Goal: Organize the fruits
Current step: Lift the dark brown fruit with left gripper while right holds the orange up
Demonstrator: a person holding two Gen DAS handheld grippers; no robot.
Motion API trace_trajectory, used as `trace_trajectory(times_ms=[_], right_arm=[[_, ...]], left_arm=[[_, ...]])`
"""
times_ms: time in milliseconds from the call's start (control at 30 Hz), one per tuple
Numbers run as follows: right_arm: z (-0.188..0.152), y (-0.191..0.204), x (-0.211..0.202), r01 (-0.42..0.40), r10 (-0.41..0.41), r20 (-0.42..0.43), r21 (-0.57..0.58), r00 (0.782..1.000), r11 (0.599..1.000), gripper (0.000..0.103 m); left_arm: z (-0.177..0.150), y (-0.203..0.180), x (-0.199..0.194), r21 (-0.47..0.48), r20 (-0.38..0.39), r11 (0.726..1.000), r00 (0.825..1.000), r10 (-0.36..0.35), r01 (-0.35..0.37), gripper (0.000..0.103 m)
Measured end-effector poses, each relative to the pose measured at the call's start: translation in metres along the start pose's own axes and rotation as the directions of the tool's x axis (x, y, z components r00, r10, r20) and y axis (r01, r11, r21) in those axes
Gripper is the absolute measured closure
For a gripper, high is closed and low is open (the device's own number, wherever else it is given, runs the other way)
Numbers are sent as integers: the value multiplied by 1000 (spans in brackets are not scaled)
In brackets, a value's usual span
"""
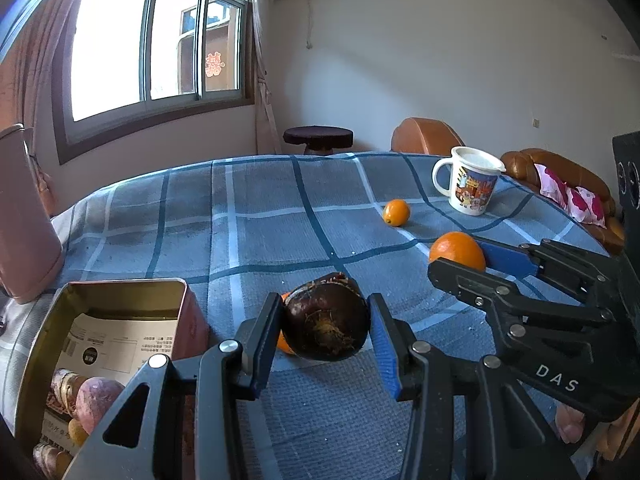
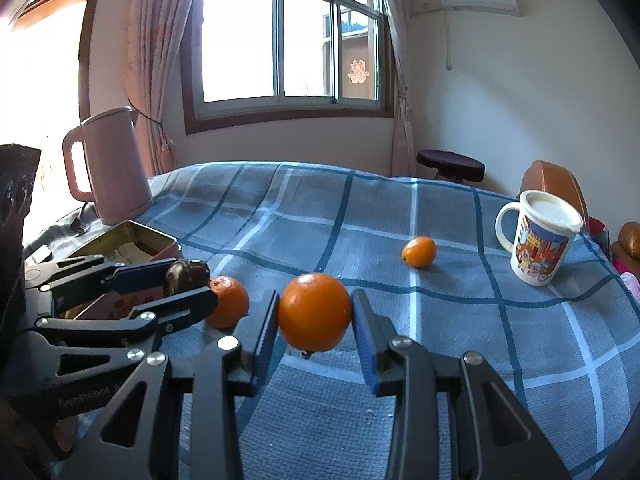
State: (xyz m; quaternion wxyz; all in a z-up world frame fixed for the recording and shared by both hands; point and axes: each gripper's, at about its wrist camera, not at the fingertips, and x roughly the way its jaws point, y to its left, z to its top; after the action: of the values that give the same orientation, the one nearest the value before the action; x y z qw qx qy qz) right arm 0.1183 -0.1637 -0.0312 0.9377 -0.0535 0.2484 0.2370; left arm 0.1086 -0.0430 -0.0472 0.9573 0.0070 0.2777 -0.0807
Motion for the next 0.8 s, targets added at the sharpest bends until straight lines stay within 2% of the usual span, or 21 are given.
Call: trace_trajectory(times_ms=[800], right_arm=[[-1, 1, -18, -1, 3, 94, -13, 996, 1000, 64]], left_arm=[[-1, -3, -15, 13, 84, 999, 996, 32, -33, 58]])
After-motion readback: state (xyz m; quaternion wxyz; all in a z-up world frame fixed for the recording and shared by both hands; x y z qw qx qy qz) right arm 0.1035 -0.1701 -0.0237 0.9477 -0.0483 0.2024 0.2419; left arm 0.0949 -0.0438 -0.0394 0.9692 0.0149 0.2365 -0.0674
